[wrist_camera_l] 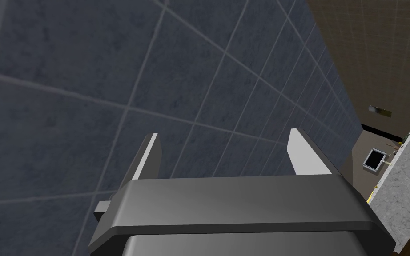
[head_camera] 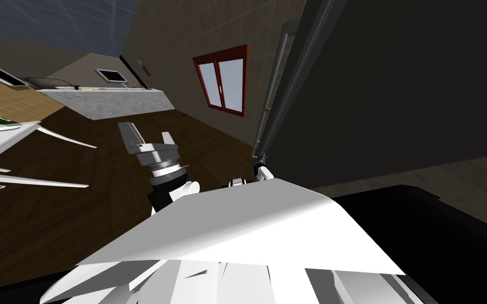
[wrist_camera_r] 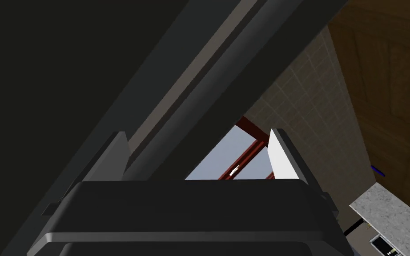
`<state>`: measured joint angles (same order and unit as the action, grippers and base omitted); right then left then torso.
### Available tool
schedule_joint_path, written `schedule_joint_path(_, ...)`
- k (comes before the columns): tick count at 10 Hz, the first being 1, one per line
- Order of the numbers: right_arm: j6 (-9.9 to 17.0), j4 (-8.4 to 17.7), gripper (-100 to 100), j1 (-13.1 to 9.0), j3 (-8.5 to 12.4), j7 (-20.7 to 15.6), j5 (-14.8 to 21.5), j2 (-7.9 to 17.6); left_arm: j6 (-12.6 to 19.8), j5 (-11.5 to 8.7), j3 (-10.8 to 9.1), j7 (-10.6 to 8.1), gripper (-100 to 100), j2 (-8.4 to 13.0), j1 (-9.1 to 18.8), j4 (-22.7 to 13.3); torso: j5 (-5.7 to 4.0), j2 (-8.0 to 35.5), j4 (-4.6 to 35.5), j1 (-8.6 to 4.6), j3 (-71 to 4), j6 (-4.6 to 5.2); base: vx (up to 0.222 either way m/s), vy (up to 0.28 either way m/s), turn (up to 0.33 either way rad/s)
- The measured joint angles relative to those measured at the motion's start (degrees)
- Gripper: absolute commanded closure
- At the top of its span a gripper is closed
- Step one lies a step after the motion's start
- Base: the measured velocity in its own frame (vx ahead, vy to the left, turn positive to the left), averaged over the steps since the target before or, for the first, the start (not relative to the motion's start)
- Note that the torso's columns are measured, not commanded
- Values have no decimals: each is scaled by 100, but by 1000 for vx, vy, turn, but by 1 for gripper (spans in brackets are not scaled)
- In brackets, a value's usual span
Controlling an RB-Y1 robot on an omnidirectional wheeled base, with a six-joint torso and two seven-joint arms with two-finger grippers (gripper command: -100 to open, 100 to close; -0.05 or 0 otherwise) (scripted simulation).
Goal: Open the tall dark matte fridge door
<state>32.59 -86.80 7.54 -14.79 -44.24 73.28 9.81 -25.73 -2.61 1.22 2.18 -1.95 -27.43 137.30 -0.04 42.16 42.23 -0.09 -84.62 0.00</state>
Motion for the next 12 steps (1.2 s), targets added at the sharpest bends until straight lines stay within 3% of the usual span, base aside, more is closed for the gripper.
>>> schedule_joint_path(3, 364, 266, -100, -131, -64, -265, 374, 2, 0, 0, 0, 0, 0, 0, -1, 0, 4, 10, 5, 2, 4, 3, 13, 5, 17)
schedule_joint_path(10, 396, 307, -100, -143, -63, -261, 445, 15, 0, 0, 0, 0, 0, 0, 0, 0, 4, 13, 6, 9, 6, 0, 0, 2, 8)
schedule_joint_path(12, 587, 489, -100, -235, -103, -383, 677, 12, 0, 0, 0, 0, 0, 0, 0, 0, 5, 14, 6, 11, 6, 0, -8, 11, 39)
